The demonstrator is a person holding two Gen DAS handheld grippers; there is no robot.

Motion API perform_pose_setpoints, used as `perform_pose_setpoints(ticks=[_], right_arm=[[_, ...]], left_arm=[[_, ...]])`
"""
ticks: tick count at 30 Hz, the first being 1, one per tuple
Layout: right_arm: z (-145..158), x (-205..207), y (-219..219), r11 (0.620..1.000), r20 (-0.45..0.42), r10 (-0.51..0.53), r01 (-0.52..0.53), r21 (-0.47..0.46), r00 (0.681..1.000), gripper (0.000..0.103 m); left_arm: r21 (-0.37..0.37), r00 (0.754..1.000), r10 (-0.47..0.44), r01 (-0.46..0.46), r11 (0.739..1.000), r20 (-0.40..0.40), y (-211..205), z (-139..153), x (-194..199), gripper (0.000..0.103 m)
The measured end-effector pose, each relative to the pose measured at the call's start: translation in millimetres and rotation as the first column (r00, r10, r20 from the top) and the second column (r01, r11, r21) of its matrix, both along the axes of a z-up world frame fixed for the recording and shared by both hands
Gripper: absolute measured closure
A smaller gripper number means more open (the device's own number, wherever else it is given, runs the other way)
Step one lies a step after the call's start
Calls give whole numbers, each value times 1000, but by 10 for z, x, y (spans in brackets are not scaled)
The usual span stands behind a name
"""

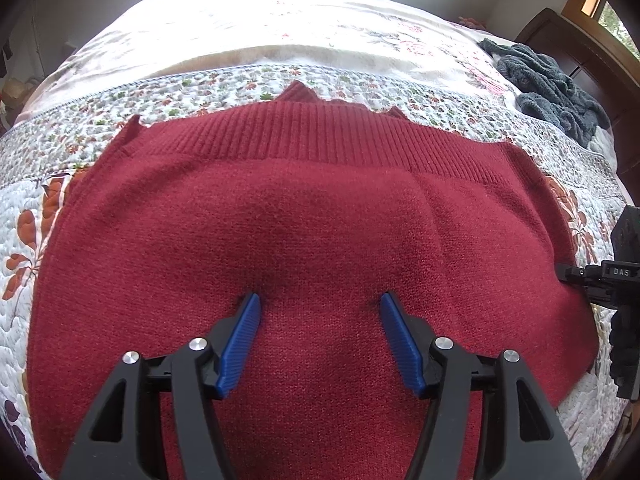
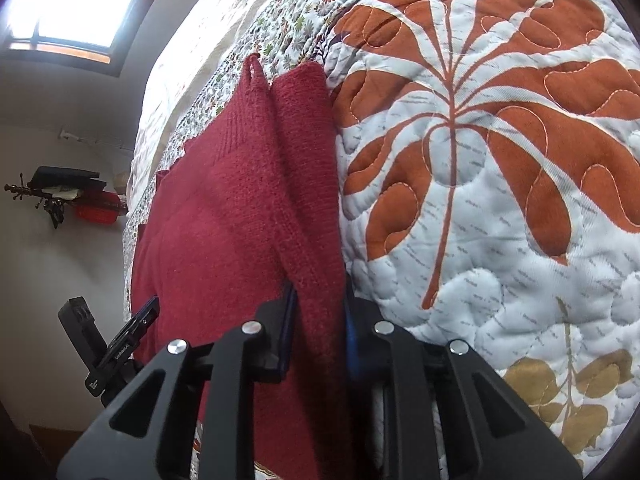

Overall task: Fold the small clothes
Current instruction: 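Grasp the sweater side edge with the right tool and fold it toward the middle, then open the right tool and release the folded side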

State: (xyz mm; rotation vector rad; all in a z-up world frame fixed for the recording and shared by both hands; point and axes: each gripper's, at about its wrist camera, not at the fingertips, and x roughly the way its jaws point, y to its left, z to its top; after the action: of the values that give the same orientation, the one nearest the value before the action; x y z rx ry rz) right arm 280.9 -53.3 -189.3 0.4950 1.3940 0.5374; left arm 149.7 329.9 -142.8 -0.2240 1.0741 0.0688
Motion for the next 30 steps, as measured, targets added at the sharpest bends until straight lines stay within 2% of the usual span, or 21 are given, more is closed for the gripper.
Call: perform_pose_setpoints(ticks=[5, 10, 17, 21, 30], right_arm=[[10, 2, -14, 1000, -30, -30, 30, -4, 999, 86], [226, 7, 105, 997, -36, -48, 46, -55, 998, 90], [773, -52, 510, 990, 64, 41, -32, -136, 997, 90], [1036, -110, 948, 975, 104, 125, -103, -196, 987, 90], [1195, -246, 1768, 930, 122, 259, -213, -300, 958, 90]], left_arm=[[2, 1000, -3, 3, 1000, -10, 2, -8, 18, 39], [-26, 1000, 7, -7, 1000, -24, 56, 103, 12, 40], [-61, 998, 62, -61, 996, 17, 305, 331, -199, 40], [-63, 997, 75, -73, 995, 21, 406, 369, -260, 40], [-85, 995, 98, -95, 992, 25, 558, 399, -388, 40]])
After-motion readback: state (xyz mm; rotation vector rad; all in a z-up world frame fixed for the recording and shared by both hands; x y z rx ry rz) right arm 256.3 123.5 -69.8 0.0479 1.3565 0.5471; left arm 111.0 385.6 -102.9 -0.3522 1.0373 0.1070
